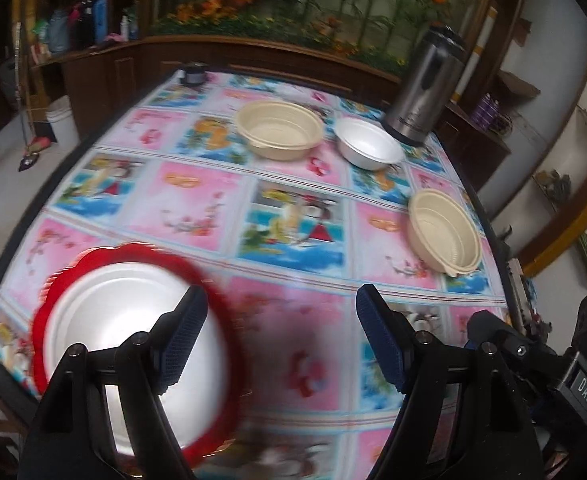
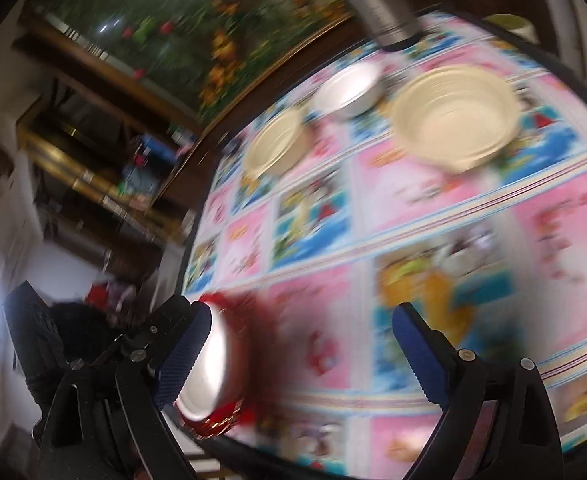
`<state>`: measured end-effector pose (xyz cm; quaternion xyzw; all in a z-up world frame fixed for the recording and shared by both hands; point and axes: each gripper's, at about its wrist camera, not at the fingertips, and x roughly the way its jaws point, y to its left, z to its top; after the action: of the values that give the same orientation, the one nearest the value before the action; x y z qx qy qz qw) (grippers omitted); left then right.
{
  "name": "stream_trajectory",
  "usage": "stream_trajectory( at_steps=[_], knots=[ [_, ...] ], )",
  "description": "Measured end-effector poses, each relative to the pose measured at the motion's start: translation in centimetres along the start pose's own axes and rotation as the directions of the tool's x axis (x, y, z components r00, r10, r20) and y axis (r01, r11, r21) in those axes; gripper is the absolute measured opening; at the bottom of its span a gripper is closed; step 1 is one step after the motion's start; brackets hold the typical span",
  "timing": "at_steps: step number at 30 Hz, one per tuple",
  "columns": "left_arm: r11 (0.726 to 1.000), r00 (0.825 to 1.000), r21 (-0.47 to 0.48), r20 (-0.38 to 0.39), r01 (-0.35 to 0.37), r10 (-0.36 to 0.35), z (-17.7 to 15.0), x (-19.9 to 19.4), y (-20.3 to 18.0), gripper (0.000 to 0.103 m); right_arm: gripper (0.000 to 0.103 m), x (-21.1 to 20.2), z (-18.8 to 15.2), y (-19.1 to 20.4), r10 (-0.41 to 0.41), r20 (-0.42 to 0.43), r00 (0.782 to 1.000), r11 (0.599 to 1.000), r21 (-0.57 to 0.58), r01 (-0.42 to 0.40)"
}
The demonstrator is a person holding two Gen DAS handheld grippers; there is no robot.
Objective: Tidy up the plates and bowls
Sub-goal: 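Open both grippers and withdraw from the stacked plates, then grasp the rim of the large beige plastic plate with both grippers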
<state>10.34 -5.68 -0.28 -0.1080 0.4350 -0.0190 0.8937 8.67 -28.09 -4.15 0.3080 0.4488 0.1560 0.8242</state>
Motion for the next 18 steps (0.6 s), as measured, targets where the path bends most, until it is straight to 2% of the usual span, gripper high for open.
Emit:
stream_trajectory(
  at_steps=[5, 9, 11, 18],
  knots=[
    [0.999, 0.999, 0.042, -0.030, 0.031, -0.030, 1.6, 3.8, -5.7, 0.077, 0.094, -2.4, 4.0, -5.0, -0.050, 0.082, 0.995, 0.992, 0.116, 0.040],
    [0.998, 0.998, 0.068, -0.069, 0.012, -0.007, 2.8, 7.5, -9.5, 0.077, 0.095, -2.8, 7.2, -8.5, -0.078, 0.111, 0.991, 0.981, 0.186, 0.057],
    [0.998, 0.997, 0.058, -0.080, 0.021, -0.017, 3.3, 9.3, -10.8, 0.076, 0.095, -2.4, 8.5, -9.8, -0.090, 0.105, 0.990, 0.978, 0.196, 0.068],
    [0.997, 0.995, 0.070, -0.101, -0.019, 0.026, 4.3, 13.5, -13.5, 0.076, 0.092, 0.0, 11.7, -13.1, -0.112, 0.084, 0.990, 0.963, 0.257, 0.087]
  ],
)
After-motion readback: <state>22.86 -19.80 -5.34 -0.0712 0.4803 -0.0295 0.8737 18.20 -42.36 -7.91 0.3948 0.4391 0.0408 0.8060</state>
